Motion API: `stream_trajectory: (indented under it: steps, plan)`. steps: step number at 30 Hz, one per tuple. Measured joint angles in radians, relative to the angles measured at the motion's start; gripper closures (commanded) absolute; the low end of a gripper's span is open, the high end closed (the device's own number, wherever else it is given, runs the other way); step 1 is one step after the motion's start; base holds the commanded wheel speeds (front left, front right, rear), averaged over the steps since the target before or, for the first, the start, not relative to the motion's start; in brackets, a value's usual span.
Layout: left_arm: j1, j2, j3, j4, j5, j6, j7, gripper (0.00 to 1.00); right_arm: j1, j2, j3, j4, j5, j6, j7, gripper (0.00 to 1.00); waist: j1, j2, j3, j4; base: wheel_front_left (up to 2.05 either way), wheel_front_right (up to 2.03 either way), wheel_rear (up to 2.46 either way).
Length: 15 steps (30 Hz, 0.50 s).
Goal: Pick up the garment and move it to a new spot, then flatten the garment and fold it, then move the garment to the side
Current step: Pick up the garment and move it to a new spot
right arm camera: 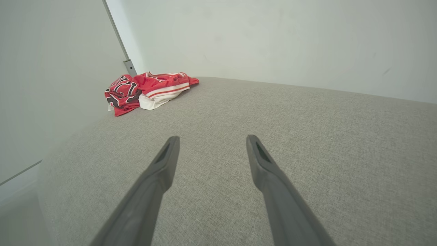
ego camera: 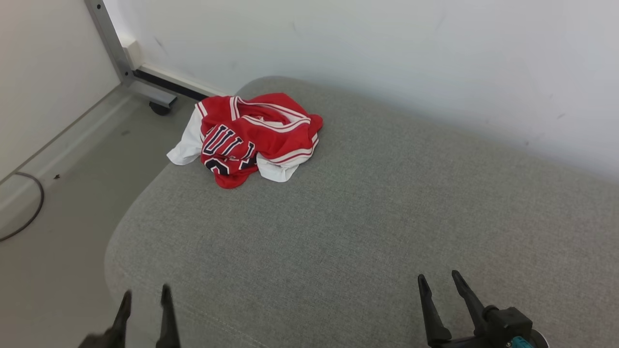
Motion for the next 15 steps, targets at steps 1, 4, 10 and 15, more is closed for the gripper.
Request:
stream_trajectory:
  steps: [1, 4, 10, 15]
  plan:
    - [-0.036, 0.0, -0.012, 0.028, -0.005, -0.007, 0.0, 0.0, 0.0, 0.0, -0.004, -0.005, -0.007, 0.0, 0.002, 0.0, 0.0, 0.0, 0.007, 0.0, 0.0, 0.0, 0.0]
    - [-0.168, 0.0, -0.042, 0.127, -0.039, -0.022, 0.007, 0.0, 0.006, 0.0, -0.02, -0.034, -0.024, 0.0, 0.015, 0.0, 0.0001, 0.0, 0.03, 0.0, 0.0, 0.0, 0.0]
    - [-0.461, 0.003, -0.044, 0.299, -0.108, -0.033, 0.028, 0.0, -0.022, -0.002, -0.007, -0.131, -0.071, 0.0, 0.077, 0.0, 0.0002, 0.0001, 0.1, -0.015, 0.0, 0.0, 0.0]
    - [-0.654, 0.024, -0.009, 0.434, -0.191, -0.044, 0.057, 0.0, -0.047, -0.029, 0.028, -0.208, -0.086, 0.0, 0.124, 0.0, 0.0002, 0.0, 0.176, -0.059, 0.0, 0.0, 0.0]
